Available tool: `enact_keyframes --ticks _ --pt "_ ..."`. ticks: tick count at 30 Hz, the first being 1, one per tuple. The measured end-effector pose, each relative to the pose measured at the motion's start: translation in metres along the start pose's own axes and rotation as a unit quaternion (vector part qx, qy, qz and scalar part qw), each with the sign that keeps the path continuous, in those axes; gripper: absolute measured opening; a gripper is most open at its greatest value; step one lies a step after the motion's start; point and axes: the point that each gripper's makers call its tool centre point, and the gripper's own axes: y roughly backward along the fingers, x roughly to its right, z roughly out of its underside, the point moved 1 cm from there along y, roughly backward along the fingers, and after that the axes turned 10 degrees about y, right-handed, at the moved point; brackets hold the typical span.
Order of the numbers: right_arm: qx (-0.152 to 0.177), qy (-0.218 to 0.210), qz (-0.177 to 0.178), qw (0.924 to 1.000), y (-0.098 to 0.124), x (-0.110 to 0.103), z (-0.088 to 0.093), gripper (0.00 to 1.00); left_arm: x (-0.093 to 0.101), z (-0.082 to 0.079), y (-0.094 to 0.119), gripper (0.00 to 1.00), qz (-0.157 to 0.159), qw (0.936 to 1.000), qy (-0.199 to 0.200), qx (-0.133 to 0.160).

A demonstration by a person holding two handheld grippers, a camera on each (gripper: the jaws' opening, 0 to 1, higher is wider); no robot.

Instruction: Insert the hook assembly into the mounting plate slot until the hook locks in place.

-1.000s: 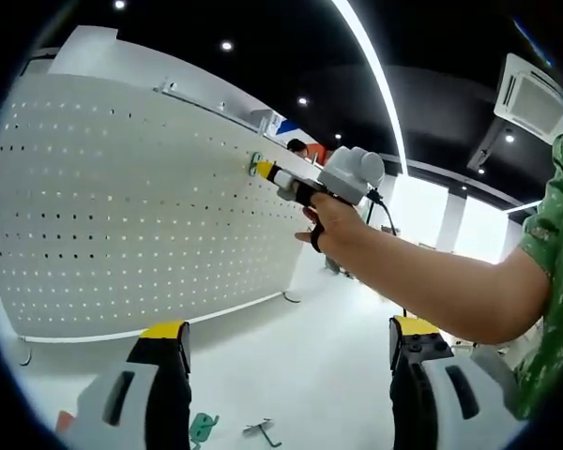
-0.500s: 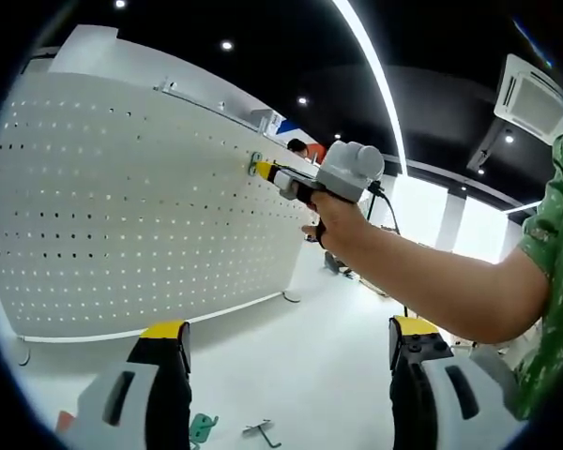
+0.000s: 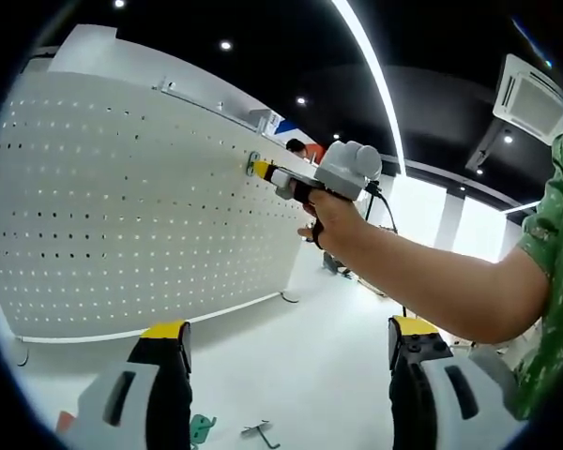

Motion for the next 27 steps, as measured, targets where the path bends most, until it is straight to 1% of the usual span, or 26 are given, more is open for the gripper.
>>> enact_keyframes --ticks 5,8,20,23,27 --pt "0.001 -0.001 -0.003 1.0 -0.0012 -0.0015 0.001 0.05 -0.0015 -0.0007 0.0005 0.89 -0.001 1.0 0.0 0.001" --pt "0.0 0.0 0.0 1.0 0.0 -0.0012 0.0006 0.09 -0.0015 -0.0006 0.0008 0.89 -0.002 1.0 0.0 0.001" --pt "-0.004 0.005 -0.003 1.0 0.0049 -0.0015 0.001 0.1 0.0015 0.0 0.0011 0.89 0.0 1.0 -0.003 -0.001" --pt "-0.001 0.005 -0.002 1.0 0.0053 -0.0013 -0.0012 0.12 0.0023 -0.0007 0.0015 0.89 0.001 1.0 -0.004 0.0" --pt "-0.003 0.005 -0.007 1.0 0.0063 -0.0041 -0.0006 0.19 0.0029 -0.0006 0.0024 0.89 0.0 1.0 -0.004 0.0"
